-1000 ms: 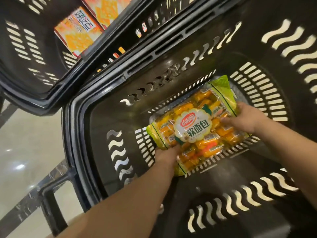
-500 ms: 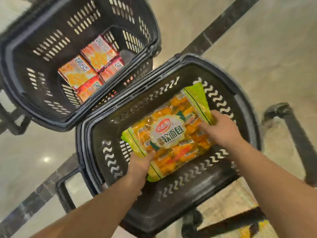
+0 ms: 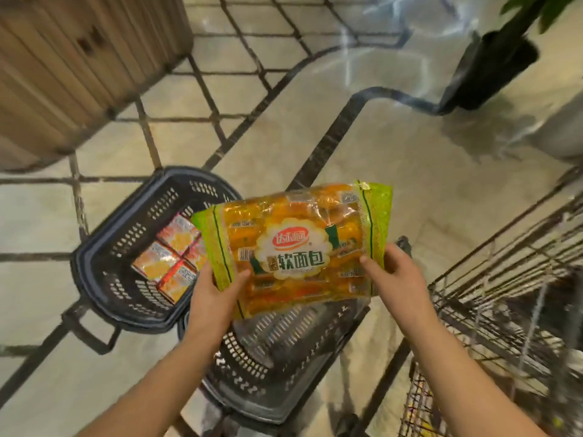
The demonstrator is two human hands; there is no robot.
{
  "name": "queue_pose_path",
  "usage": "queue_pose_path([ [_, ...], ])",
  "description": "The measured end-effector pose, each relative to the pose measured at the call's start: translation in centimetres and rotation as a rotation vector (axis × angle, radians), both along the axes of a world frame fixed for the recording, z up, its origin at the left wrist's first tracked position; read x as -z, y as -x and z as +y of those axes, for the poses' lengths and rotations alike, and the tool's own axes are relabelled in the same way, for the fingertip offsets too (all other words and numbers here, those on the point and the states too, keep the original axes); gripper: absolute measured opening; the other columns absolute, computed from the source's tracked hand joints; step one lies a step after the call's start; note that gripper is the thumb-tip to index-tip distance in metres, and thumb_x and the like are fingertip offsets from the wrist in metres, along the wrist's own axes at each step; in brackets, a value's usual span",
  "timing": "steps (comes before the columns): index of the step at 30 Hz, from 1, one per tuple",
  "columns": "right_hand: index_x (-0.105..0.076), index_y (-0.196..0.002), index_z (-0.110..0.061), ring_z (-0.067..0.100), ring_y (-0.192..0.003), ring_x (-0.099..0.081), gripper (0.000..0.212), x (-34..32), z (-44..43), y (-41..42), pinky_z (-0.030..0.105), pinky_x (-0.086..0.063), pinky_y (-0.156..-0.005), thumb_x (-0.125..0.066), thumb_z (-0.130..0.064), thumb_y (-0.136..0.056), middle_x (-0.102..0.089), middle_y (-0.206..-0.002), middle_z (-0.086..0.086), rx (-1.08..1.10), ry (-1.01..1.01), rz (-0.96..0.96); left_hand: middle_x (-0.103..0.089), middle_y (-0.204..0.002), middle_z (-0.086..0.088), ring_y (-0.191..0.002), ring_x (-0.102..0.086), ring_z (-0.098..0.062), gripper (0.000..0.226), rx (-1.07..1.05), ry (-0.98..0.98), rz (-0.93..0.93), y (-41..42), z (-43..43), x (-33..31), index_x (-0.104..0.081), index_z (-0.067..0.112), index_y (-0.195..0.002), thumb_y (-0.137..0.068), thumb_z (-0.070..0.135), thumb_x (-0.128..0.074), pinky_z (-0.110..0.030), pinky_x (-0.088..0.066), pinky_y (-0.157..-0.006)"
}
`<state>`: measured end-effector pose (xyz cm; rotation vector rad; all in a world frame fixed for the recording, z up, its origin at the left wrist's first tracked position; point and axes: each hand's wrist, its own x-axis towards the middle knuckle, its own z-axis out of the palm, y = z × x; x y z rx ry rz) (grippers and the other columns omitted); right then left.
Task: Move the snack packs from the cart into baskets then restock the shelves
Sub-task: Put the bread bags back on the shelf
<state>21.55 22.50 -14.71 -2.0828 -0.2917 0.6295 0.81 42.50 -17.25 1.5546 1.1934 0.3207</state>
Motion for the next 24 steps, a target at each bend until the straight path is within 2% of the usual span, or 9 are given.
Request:
queue_pose_path([
  [2,-0.068,-0.101,-0.022,0.011,-0.089,-0.069,0.008,-4.5,-0.1,0.7,0.027,-0.057,-0.074,-0.066,-0.028,-0.098,-0.073,-0.093,-0.006,0.054,-0.063,-0.027,-0.068,-0.109,0.023,-0.095,-0.063,0.016,0.037,0.063,-0.088,-0.063,-0.8,1.8,-5.3,-0.058,0.034,-0.124,-0.092,0.030,-0.076,-0.007,-0.048,-0.079],
  [3,-0.068,-0.100,-0.024,0.008,-0.087,-0.069,0.007,-6.6,-0.2,0.9,0.026,-0.057,-0.072,-0.066,-0.029,-0.097,-0.073,-0.092,-0.009,0.079,-0.092,-0.044,-0.071,-0.110,0.019,-0.096,-0.066,0.012,0.037,0.092,-0.116,-0.088,-1.1,2.6,-7.9,-0.060,0.033,-0.125,-0.092,0.031,-0.076,-0.009,-0.050,-0.081],
  [6,-0.070,-0.102,-0.024,0.005,-0.087,-0.070,0.007,-13.3,-0.4,1.3,0.026,-0.057,-0.076,-0.068,-0.028,-0.096,-0.075,-0.092,-0.013,0.148,-0.215,-0.102,-0.074,-0.115,0.012,-0.104,-0.071,-0.005,0.043,0.173,-0.211,-0.141,-2.6,4.7,-16.0,-0.061,0.035,-0.129,-0.089,0.040,-0.078,-0.034,-0.057,-0.092],
  [8,-0.070,-0.102,-0.024,0.007,-0.090,-0.071,0.008,-17.6,-0.6,1.5,0.031,-0.057,-0.080,-0.067,-0.029,-0.097,-0.076,-0.094,-0.011,0.170,-0.281,-0.130,-0.074,-0.115,0.009,-0.105,-0.071,-0.008,0.042,0.208,-0.289,-0.191,-3.6,5.7,-21.3,-0.063,0.032,-0.127,-0.089,0.037,-0.079,-0.037,-0.058,-0.093],
  [13,-0.072,-0.105,-0.028,-0.003,-0.091,-0.070,0.009,-26.8,-2.3,2.7,0.027,-0.055,-0.083,-0.068,-0.027,-0.097,-0.075,-0.098,-0.020,0.248,-0.420,-0.233,-0.073,-0.108,0.011,-0.092,-0.066,0.012,0.036,0.324,-0.438,-0.303,-5.6,6.0,-32.4,-0.066,0.025,-0.123,-0.089,0.029,-0.079,-0.007,-0.052,-0.075],
  [16,-0.071,-0.106,-0.030,-0.007,-0.089,-0.068,0.011,-31.0,-4.1,4.3,0.015,-0.055,-0.076,-0.067,-0.025,-0.098,-0.074,-0.097,-0.024,0.299,-0.475,-0.317,-0.070,-0.108,0.014,-0.091,-0.062,0.018,0.033,0.394,-0.508,-0.379,-6.1,5.1,-37.0,-0.066,0.026,-0.120,-0.089,0.027,-0.078,0.001,-0.043,-0.068],
  [19,-0.071,-0.105,-0.029,-0.007,-0.088,-0.068,0.009,-34.2,-6.2,6.5,0.009,-0.052,-0.069,-0.066,-0.025,-0.098,-0.074,-0.097,-0.023,0.378,-0.503,-0.385,-0.069,-0.108,0.016,-0.093,-0.062,0.014,0.031,0.485,-0.531,-0.454,-6.4,3.8,-40.4,-0.065,0.040,-0.114,-0.086,0.034,-0.079,-0.005,-0.046,-0.070],
  [22,-0.071,-0.110,-0.030,-0.003,-0.096,-0.068,0.013,-36.5,-7.9,9.4,0.020,-0.053,-0.081,-0.066,-0.029,-0.098,-0.075,-0.102,-0.022,0.474,-0.482,-0.479,-0.067,-0.104,0.020,-0.093,-0.063,0.013,0.029,0.582,-0.531,-0.540,-6.7,2.8,-42.3,-0.061,0.049,-0.102,-0.084,0.038,-0.080,-0.016,-0.048,-0.077],
  [24,-0.071,-0.110,-0.033,-0.003,-0.096,-0.068,0.014,-37.5,-9.0,11.7,0.020,-0.052,-0.081,-0.066,-0.028,-0.098,-0.075,-0.101,-0.023,0.552,-0.482,-0.519,-0.069,-0.110,0.017,-0.103,-0.064,0.002,0.030,0.660,-0.524,-0.576,-6.8,2.0,-43.1,-0.063,0.050,-0.108,-0.084,0.044,-0.079,-0.029,-0.054,-0.085],
])
